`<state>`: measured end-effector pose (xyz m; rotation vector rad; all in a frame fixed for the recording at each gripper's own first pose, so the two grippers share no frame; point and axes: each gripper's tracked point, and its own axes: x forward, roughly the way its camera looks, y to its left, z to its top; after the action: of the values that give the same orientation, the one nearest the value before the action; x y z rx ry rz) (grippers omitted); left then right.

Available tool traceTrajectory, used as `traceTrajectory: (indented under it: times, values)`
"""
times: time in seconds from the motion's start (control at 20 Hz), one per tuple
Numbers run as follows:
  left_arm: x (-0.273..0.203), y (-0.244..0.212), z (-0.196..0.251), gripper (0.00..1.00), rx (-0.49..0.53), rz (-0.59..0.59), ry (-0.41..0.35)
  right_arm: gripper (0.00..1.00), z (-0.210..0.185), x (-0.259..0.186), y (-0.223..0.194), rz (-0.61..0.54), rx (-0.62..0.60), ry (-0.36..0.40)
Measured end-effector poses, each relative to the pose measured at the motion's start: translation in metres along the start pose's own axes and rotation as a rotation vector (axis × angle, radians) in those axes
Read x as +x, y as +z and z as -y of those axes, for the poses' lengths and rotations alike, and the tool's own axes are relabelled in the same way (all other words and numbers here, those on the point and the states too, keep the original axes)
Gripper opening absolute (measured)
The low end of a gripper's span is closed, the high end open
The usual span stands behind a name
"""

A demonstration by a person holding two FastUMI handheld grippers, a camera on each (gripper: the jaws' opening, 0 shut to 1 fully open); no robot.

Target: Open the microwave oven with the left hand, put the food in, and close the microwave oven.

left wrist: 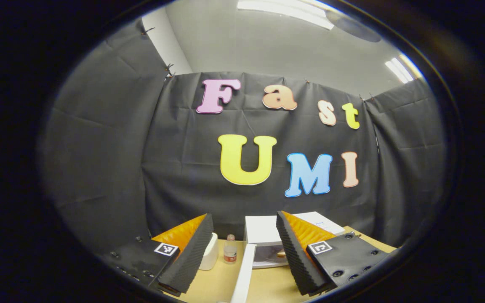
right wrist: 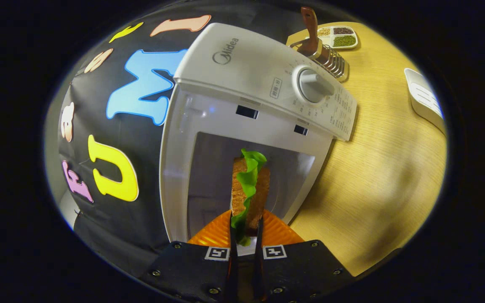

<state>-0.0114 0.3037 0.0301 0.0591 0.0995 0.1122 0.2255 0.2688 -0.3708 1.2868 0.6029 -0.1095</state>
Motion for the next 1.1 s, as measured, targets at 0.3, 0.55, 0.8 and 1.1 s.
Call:
traceTrajectory:
  times: [0.3,0.55,0.8,1.1]
  values:
    - [-0.005,-0.03,-0.031,0.96,-0.026,-0.05,0.06,0.14,0.02,0.051,-0.011,0.126,0.186,-0.085]
    - [-0.011,-0.044,-0.06,0.96,-0.053,-0.087,0.102,0.14,0.018,0.085,-0.022,0.192,0.244,-0.087]
    - [-0.013,-0.046,-0.075,0.96,-0.072,-0.094,0.116,0.2,0.011,0.1,-0.027,0.201,0.259,-0.082]
    - [-0.008,-0.052,-0.054,0.97,-0.111,-0.1,0.071,0.48,0.028,0.078,-0.033,0.146,0.212,-0.119]
